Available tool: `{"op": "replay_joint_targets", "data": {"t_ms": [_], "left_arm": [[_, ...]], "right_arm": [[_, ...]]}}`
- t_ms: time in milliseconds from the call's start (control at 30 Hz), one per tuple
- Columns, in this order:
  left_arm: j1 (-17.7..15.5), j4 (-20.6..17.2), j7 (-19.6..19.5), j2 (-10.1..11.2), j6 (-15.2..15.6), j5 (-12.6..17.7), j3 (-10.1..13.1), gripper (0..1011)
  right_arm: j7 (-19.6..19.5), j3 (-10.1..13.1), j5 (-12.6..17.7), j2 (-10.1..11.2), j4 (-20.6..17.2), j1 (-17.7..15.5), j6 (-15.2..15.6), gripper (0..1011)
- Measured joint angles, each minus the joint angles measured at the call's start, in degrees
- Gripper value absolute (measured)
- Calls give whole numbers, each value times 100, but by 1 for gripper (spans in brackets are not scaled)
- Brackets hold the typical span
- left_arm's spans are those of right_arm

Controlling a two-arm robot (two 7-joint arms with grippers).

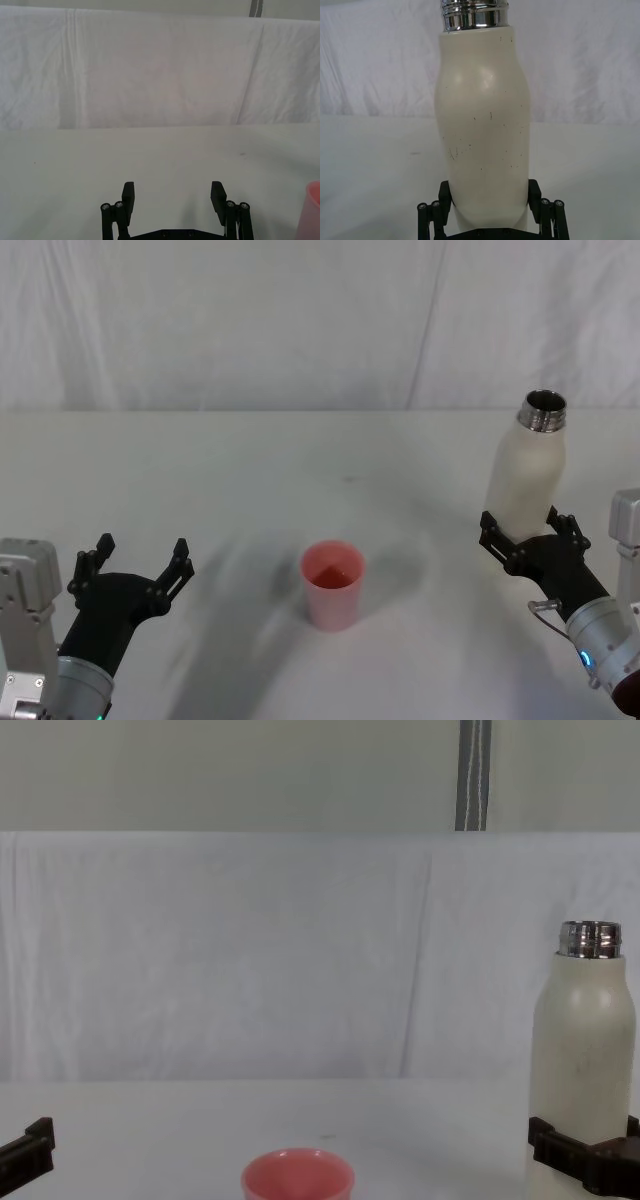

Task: Grasp the thermos with one hand and pour water into the cup lid.

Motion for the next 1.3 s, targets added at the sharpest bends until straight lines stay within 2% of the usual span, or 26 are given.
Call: {"op": "replay_joint_targets", "data": {"t_ms": [900,1033,1300], "left_arm": [[0,0,0,0,0,0,0,1001],[0,0,0,0,0,0,0,1001],[0,0,0,0,0,0,0,1001]], "right_arm": [[-2,0,-1,0,-3,0,0,950],[-4,0,-1,0,-5,1,-3,1001],[-4,0,-1,0,-5,0,-3,1001]]}}
